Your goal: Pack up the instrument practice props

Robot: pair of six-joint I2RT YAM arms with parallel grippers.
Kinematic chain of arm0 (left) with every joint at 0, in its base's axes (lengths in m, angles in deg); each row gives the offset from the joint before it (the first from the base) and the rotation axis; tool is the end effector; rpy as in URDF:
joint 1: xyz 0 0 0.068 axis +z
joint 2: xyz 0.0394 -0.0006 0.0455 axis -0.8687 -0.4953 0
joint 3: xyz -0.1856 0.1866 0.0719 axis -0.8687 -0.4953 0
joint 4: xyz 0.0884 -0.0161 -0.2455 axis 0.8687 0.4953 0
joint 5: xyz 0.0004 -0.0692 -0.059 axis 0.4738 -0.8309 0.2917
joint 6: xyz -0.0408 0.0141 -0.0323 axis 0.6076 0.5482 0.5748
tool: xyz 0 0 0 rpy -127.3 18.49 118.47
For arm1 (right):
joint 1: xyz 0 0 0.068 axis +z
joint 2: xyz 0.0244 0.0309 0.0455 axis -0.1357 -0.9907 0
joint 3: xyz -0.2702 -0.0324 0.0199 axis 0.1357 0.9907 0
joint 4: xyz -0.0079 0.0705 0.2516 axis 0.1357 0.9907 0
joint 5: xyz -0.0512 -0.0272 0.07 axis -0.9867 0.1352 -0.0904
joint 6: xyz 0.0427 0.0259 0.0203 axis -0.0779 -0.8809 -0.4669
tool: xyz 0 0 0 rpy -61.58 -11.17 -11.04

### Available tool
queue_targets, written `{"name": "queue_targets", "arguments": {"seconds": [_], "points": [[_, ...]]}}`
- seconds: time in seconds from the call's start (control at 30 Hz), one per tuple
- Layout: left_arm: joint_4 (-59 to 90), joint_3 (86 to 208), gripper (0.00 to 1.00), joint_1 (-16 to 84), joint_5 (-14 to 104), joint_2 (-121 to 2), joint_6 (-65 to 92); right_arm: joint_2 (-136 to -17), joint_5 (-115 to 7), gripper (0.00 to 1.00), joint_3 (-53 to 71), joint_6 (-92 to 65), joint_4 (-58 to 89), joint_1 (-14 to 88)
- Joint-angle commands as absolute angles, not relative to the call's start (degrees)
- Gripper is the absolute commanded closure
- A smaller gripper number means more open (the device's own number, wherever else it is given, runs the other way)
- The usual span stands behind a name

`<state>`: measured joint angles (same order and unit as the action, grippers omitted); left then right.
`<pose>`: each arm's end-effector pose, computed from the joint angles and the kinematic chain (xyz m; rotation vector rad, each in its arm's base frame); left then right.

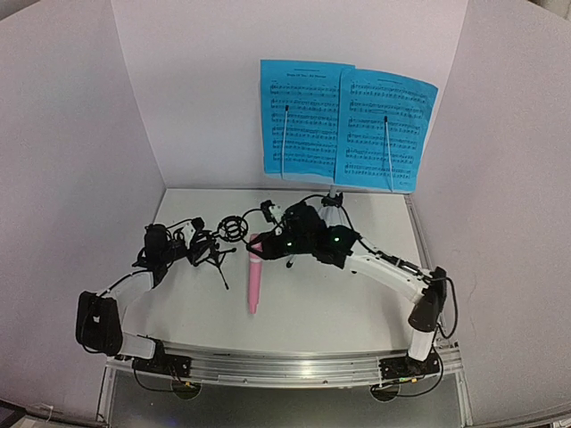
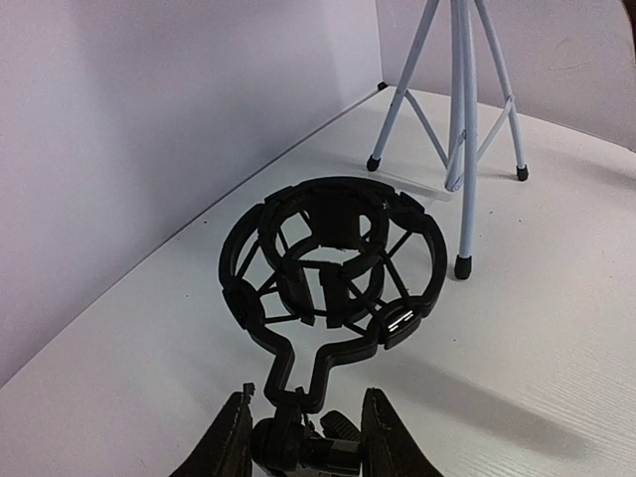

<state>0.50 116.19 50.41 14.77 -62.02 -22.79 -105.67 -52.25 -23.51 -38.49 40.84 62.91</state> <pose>0.2853 -0.0722 0.2409 0.9608 1.5911 -0.4567 0.2545 0.3756 0.3623 -0.5674 2.1686 1.0670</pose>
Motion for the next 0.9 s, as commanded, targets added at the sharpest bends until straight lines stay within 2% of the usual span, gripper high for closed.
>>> {"name": "queue_targets", "arguments": {"seconds": [0.0,0.23,0.47,0.87], "points": [[1.64,119.48,1.0,53.69,20.04,-64.53,-27.4,-115.78,-45.84,1.0,-29.1,-50.79,42.96,61.1],[4.74,122.09,1.0,57.67,20.8,-66.26,-27.7,-129.88,-42.64,1.0,-36.48,-59.82,43.11,58.92],[6.62,123.94,1.0,59.82,19.77,-68.92,-26.47,-144.64,-34.19,1.0,-50.39,-64.68,43.2,58.39],[10.18,124.97,1.0,60.05,18.17,-70.58,-28.35,-153.67,-38.09,1.0,-57.45,-62.58,43.41,57.78]]}}
